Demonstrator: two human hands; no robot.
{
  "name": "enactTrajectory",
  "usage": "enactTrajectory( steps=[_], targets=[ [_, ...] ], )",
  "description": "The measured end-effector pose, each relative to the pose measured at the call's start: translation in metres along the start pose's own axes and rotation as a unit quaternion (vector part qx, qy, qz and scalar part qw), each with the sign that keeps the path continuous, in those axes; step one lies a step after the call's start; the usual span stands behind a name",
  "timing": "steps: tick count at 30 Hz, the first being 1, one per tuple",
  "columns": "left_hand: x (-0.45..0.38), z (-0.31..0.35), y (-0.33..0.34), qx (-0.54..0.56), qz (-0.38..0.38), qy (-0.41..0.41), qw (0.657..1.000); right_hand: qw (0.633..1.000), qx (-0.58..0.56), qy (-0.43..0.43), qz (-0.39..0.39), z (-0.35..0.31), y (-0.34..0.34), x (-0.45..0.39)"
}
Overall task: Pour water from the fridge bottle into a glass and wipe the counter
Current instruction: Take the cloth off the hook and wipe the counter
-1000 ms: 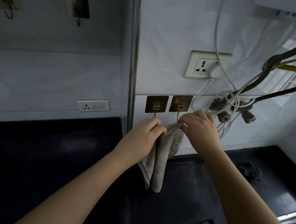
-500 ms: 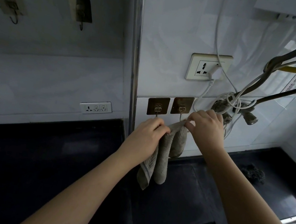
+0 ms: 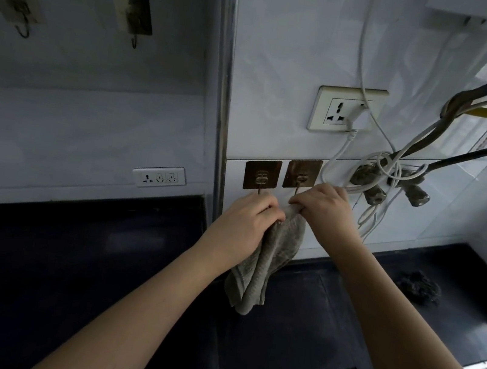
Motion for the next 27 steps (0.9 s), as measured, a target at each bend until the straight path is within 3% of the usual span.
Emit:
enactTrajectory(
  steps=[11,20,27],
  targets=[
    [0.007,-0.017,-0.002,-0.014,-0.012,-0.042,0.999,0.986,-0.043,0.082,0.141,0.009,-0.011,0.024],
    [0.026,-0.028,-0.002,-0.04,-0.036,-0.087,0.995,0.983,-0.129,0.129,0.014,0.01,-0.014,0.051],
    [0.057,-0.029,-0.024,-0.073,-0.002,-0.153,0.985,0.962,-0.21,0.141,-0.103,-0.014,-0.026,0.063]
  ],
)
Point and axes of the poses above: each hand's wrist, its own x-axis away from the middle knuckle, its own y-axis out of the palm, z = x × y, the point moved 6 cm from there along -x, towards the middle knuckle, and after that the axes turned 9 degrees about y, right-handed, at the moved point
